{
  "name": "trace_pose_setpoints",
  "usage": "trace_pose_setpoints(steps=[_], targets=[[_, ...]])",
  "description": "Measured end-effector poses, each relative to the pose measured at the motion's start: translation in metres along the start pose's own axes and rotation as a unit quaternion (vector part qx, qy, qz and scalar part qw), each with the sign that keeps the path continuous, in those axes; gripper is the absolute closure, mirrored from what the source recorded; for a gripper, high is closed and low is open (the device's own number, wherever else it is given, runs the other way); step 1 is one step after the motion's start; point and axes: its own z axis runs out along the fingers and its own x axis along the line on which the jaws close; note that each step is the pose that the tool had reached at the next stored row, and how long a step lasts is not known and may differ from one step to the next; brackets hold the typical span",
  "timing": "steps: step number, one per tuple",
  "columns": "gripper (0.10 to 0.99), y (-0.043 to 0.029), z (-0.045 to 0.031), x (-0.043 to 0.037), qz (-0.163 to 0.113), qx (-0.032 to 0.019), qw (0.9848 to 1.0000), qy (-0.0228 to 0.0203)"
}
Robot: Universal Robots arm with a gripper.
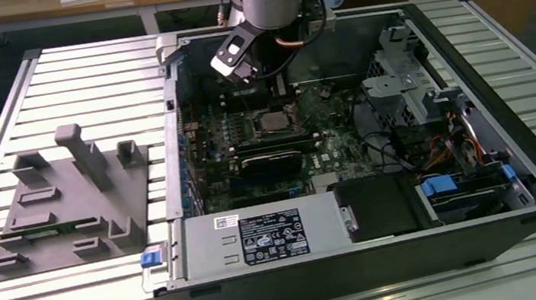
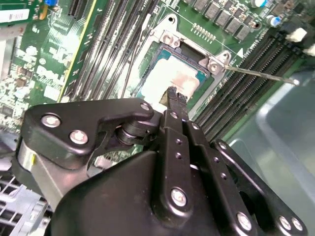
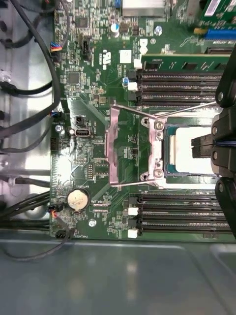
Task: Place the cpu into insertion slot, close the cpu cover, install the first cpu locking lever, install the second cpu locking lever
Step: 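Place the cpu into insertion slot, then close the cpu cover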
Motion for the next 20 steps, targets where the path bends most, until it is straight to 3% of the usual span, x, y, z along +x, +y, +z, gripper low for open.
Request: trace_pose_setpoints(steps=[7, 20], targets=[[0.980, 0.0005, -0.0177, -0.0001, 0.000, 0.0000, 1.0000, 0.0000], [0.980, 0.0006, -0.0186, -0.0001, 0.000, 0.0000, 1.0000, 0.0000]])
